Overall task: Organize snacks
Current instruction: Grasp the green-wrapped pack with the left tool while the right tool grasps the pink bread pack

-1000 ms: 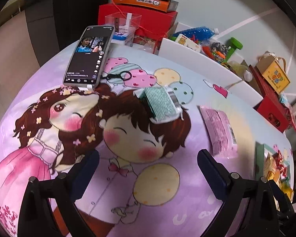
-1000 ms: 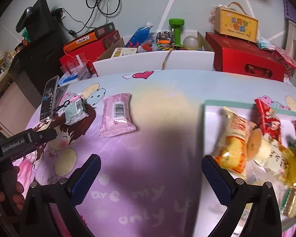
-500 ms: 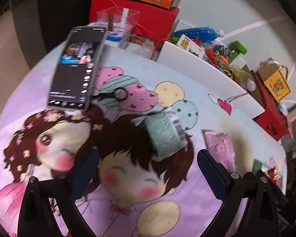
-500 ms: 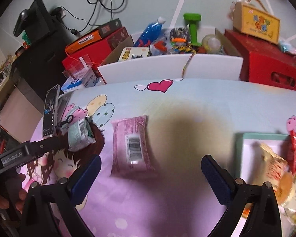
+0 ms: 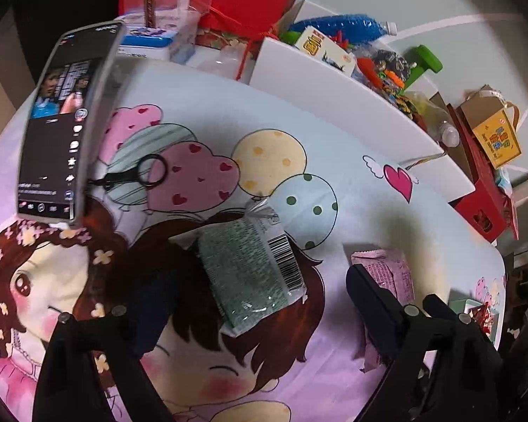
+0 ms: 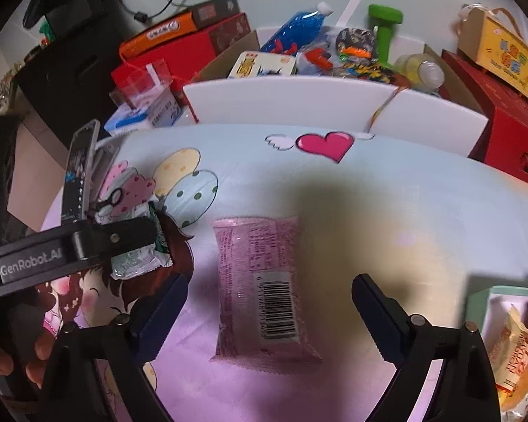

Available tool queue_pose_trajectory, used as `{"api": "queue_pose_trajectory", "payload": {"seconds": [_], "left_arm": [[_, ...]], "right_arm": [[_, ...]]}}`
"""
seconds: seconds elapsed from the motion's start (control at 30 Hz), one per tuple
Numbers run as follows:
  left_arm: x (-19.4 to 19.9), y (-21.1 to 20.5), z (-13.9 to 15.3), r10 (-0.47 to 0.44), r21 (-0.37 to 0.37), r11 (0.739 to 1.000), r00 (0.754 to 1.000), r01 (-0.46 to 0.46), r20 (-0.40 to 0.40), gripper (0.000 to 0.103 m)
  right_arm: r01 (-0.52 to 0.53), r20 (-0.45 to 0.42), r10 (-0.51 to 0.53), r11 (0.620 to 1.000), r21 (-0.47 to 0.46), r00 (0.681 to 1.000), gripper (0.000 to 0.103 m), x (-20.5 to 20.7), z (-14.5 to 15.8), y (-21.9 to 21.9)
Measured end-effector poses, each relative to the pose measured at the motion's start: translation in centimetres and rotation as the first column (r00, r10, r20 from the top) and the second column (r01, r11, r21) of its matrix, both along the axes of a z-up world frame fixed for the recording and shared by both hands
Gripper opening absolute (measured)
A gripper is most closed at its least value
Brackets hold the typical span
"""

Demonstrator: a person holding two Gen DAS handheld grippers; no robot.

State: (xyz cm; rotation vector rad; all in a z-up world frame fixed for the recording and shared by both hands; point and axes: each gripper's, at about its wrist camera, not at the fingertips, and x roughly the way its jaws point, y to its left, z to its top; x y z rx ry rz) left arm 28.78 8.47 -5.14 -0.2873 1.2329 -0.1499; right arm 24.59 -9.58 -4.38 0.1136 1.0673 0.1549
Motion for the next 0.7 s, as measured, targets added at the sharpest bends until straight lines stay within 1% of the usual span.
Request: {"api": "queue_pose_trajectory", "payload": {"seconds": [0.07, 0.23, 0.33, 0.37, 0.43, 0.47, 0.5, 0.53, 0.57, 0.6, 0.63, 0.7], "left_arm": [[0.3, -0.1, -0.4, 0.002, 0.015, 1.000, 1.000, -0.002, -0.010, 0.094], [0.6, -0.7, -1.0, -0.004, 0.031, 1.000, 1.000, 0.005, -0.020, 0.093], [0.5, -0.7, -1.0, -0.010, 0.048, 0.999, 1.000, 0.010, -0.018, 0.093], [0.5, -0.8, -1.0, -0.009, 0.050, 0.999, 1.000, 0.010, -0.018, 0.093], [0.6, -1.0, -0.9, -0.008, 0.066, 0.998, 1.000, 0.009, -0.016, 0.089], [0.7, -1.1, -0.9, -0.008, 0.077, 0.997, 1.000, 0.009, -0.014, 0.082], [0.6, -1.2, -0.8, -0.008, 0.091, 0.996, 1.000, 0.009, -0.014, 0.078], [0.7, -1.4, -0.8, -0.004, 0.095, 0.995, 1.000, 0.005, -0.012, 0.077], [0.8, -1.3, -0.8, -0.002, 0.093, 0.996, 1.000, 0.002, -0.010, 0.072], [0.7, -1.3, -0.7, 0.002, 0.088, 0.996, 1.000, -0.001, -0.006, 0.064], [0.7, -1.3, -0.7, 0.002, 0.083, 0.997, 1.000, -0.001, -0.006, 0.063], [0.4, -1.3, -0.7, 0.002, 0.082, 0.997, 1.000, -0.002, 0.000, 0.059]], "right_arm": [[-0.002, -0.012, 0.002, 1.000, 0.002, 1.000, 0.096, 0.3, -0.3, 0.1], [-0.017, -0.034, 0.016, 0.999, -0.035, 0.999, 0.096, 0.7, -1.2, 0.8], [-0.023, -0.040, 0.020, 0.997, -0.071, 0.999, 0.092, 0.8, -1.5, 1.1], [-0.024, -0.042, 0.021, 0.997, -0.075, 0.999, 0.089, 0.8, -1.6, 1.1], [-0.022, -0.045, 0.019, 0.997, -0.074, 0.999, 0.086, 0.8, -1.7, 1.1], [-0.019, -0.045, 0.015, 0.997, -0.076, 0.999, 0.084, 0.7, -1.7, 1.0], [-0.013, -0.044, 0.009, 0.997, -0.078, 0.999, 0.078, 0.7, -1.6, 0.9], [-0.007, -0.041, 0.004, 0.997, -0.079, 0.999, 0.075, 0.7, -1.6, 0.9], [-0.002, -0.039, -0.002, 0.997, -0.080, 0.999, 0.072, 0.6, -1.5, 0.8], [0.006, -0.039, -0.009, 0.998, -0.070, 0.999, 0.071, 0.6, -1.4, 0.6], [0.011, -0.039, -0.014, 0.998, -0.058, 0.999, 0.069, 0.5, -1.4, 0.5], [0.018, -0.040, -0.019, 0.999, -0.033, 0.999, 0.055, 0.3, -1.3, 0.1]]}}
